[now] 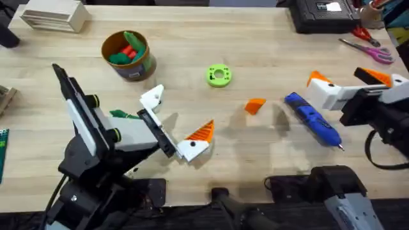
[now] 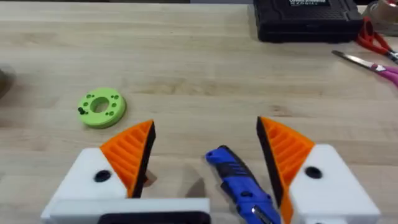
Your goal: Pick up the gripper from the table and insert it into the empty holder that is missing its gripper. Then pick up a screw, insert it into the mounting hole, and use the screwdriver to tighten it. Finally, clean up the table by picking up the vegetable and placing it into the bucket.
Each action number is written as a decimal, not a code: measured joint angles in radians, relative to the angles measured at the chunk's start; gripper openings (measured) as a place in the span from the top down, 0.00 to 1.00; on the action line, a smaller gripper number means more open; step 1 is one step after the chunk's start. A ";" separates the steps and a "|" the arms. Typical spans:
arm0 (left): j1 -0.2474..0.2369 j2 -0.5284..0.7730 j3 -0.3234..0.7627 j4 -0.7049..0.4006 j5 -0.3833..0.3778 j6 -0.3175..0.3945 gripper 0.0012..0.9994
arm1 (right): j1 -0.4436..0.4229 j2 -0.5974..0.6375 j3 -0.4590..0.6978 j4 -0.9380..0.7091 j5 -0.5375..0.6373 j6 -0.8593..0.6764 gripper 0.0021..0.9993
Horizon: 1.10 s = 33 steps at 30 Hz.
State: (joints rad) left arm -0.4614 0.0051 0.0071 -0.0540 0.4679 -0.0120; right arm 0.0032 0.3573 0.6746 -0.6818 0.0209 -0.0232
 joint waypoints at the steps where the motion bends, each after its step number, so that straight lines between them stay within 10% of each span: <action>1: 0.000 0.000 0.000 0.000 0.000 0.000 0.01 | 0.000 0.000 0.000 -0.004 -0.005 0.004 0.05; 17: 0.000 0.000 0.000 0.000 0.000 0.000 0.01 | 0.029 0.213 0.002 -0.134 -0.329 0.054 0.05; 33: 0.000 0.000 0.000 0.000 0.000 0.000 0.01 | 0.430 0.624 0.171 -0.237 -0.032 -0.156 0.04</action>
State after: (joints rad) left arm -0.4614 0.0052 0.0071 -0.0540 0.4679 -0.0120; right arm 0.4328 0.9818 0.8459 -0.9191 -0.0112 -0.1795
